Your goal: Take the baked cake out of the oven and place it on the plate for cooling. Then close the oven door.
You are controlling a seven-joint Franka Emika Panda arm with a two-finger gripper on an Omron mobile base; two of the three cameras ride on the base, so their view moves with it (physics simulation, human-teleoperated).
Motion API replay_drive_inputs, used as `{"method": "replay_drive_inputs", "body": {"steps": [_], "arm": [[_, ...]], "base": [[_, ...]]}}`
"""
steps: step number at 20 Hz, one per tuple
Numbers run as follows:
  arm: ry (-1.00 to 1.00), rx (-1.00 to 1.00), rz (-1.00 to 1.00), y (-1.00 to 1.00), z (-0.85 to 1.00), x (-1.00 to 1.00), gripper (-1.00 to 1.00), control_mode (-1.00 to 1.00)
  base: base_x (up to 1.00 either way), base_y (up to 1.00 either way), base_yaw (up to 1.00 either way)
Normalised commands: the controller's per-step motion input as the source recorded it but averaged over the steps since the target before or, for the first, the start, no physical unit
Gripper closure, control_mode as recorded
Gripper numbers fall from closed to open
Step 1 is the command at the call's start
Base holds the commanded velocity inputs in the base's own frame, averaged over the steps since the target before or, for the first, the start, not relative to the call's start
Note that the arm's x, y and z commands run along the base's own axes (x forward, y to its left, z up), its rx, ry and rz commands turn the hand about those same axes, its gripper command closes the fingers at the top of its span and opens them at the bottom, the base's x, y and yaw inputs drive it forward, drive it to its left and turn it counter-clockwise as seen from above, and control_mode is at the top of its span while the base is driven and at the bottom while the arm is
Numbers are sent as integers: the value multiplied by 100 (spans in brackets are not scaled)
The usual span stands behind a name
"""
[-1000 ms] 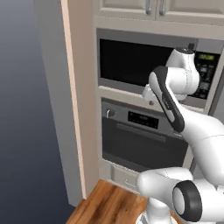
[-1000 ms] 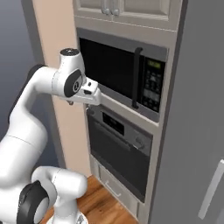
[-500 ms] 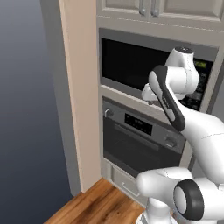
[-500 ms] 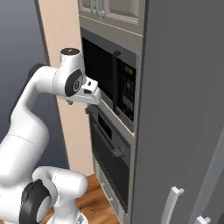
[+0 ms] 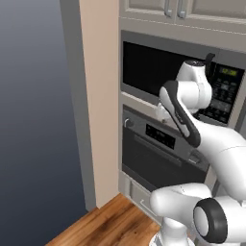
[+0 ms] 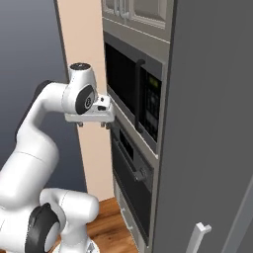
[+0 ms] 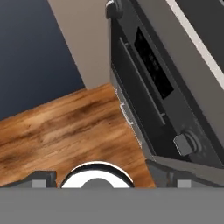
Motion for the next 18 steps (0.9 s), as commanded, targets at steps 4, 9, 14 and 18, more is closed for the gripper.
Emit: {"method": "replay_drive_inputs", "body": {"steps": [4, 9, 14, 18], "arm": [[0, -34, 12, 44, -86, 23, -100, -100], [0, -32, 0, 52, -70, 33, -100, -100], [0, -26, 0, 5, -64, 51, -100, -100], [-2, -21, 0, -2, -59, 45, -100, -100]], "base": [[0, 0, 0], [0, 0, 0], [0, 0, 0], [0, 0, 0]]}}
